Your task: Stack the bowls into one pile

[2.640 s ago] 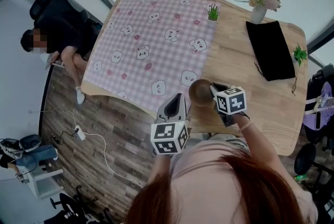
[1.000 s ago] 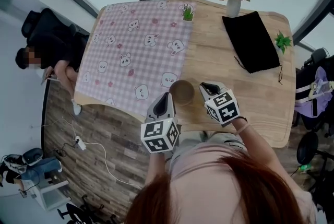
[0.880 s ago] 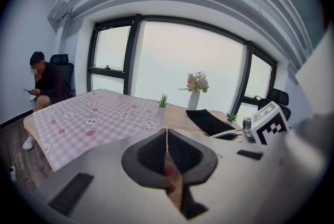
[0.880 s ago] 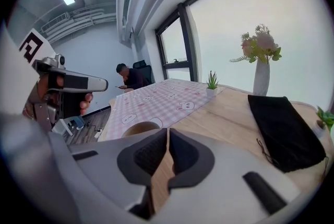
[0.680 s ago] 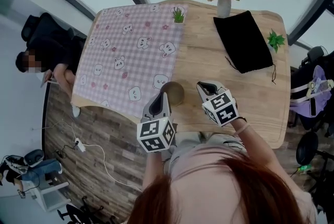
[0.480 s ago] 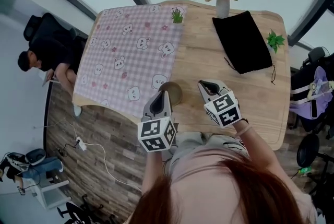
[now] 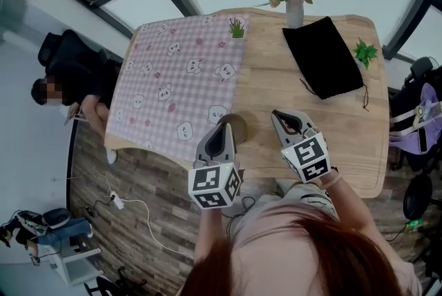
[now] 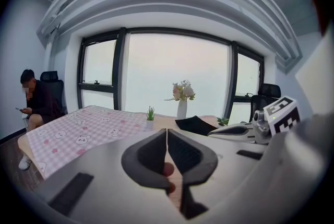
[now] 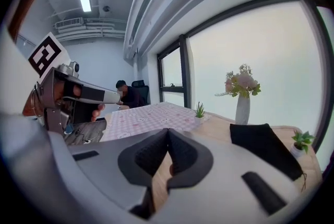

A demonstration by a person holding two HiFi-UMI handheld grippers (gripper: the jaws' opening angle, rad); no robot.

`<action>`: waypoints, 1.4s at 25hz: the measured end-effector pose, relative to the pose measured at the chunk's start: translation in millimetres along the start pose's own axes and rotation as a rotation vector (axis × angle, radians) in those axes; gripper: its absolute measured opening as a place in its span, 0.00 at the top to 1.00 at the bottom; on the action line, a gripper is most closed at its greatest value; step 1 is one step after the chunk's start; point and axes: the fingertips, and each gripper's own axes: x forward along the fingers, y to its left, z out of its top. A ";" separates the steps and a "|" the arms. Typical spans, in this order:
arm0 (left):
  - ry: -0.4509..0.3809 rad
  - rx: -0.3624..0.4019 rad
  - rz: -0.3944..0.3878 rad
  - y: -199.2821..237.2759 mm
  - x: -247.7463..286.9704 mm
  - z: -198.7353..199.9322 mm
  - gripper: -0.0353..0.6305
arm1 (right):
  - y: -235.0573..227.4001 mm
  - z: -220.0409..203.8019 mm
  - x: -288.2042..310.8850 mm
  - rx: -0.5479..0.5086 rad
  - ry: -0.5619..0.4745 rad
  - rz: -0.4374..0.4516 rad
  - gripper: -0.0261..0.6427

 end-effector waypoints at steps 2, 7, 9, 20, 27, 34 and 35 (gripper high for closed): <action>-0.011 0.002 -0.010 -1.8 -6.2 0.0 0.93 | 4.6 1.2 -6.3 0.010 -0.014 -0.014 0.96; -0.034 0.025 -0.025 -7.4 -29.2 -0.7 0.93 | 18.5 10.5 -28.0 0.070 -0.069 -0.044 0.96; -0.045 0.030 -0.030 -8.6 -40.7 -1.4 0.93 | 25.7 14.7 -37.3 0.063 -0.086 -0.061 0.96; -0.104 0.059 -0.044 -16.6 -110.7 -7.9 0.93 | 76.8 32.3 -91.0 0.015 -0.172 -0.110 0.96; -0.135 0.053 -0.034 -20.7 -148.1 -11.0 0.93 | 98.1 41.4 -130.3 0.000 -0.210 -0.137 0.96; -0.180 0.053 -0.037 -27.6 -173.9 -2.9 0.93 | 109.1 51.6 -170.0 0.037 -0.265 -0.173 0.96; -0.186 0.054 -0.041 -29.7 -176.6 -1.4 0.93 | 109.7 52.2 -174.4 0.038 -0.269 -0.180 0.96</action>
